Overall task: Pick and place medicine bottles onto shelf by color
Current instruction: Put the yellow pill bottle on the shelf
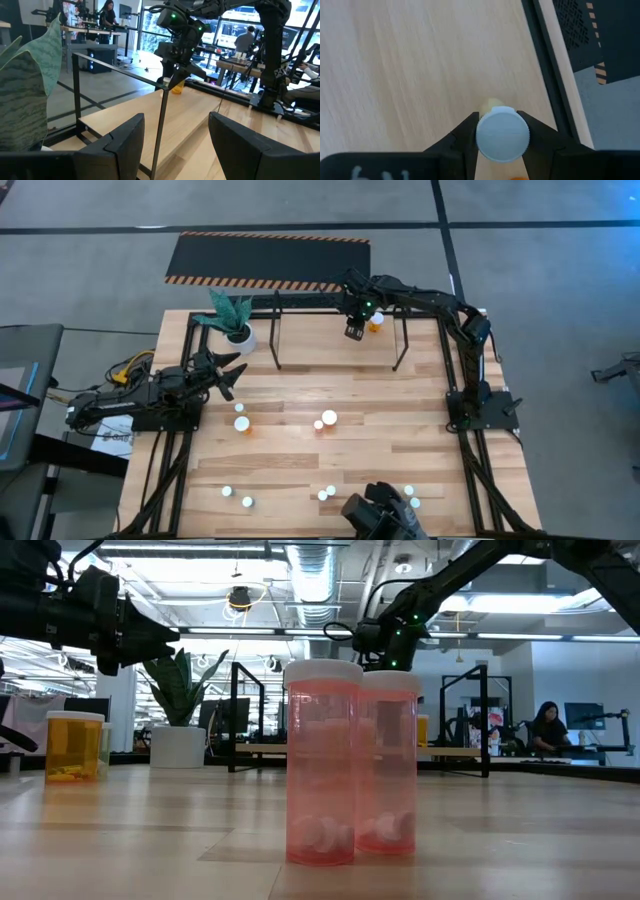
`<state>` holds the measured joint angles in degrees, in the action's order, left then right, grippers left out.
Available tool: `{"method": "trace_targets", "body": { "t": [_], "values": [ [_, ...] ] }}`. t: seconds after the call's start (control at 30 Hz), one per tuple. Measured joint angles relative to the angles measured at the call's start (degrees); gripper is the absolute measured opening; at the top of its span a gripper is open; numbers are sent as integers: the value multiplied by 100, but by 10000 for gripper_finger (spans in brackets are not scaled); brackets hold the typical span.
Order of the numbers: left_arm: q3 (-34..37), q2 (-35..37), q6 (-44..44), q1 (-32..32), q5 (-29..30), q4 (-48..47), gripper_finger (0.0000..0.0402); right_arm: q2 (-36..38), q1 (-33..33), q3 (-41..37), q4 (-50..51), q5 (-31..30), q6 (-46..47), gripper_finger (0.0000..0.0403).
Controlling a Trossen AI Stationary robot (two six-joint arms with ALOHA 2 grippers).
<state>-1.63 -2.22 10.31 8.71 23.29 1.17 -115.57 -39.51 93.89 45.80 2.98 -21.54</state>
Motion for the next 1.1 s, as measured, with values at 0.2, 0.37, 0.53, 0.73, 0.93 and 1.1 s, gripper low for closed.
{"method": "trace_targets", "body": {
  "t": [0.2,0.37,0.53,0.73,0.93,1.1],
  "values": [
    [0,0,0,0,-2,-2,208,0,12,0,-10,-2,0,148],
    [0,0,0,0,0,-1,208,0,16,0,-54,0,2,148],
    [0,0,1,0,-1,-1,208,0,16,0,-44,13,4,148],
    [0,0,0,0,0,-2,208,0,16,0,-44,14,2,148],
    [0,0,0,0,-2,0,208,-1,24,-64,-71,18,2,148],
    [0,0,0,-1,-1,-2,208,-9,25,-131,-107,18,0,148]
  ]
}}
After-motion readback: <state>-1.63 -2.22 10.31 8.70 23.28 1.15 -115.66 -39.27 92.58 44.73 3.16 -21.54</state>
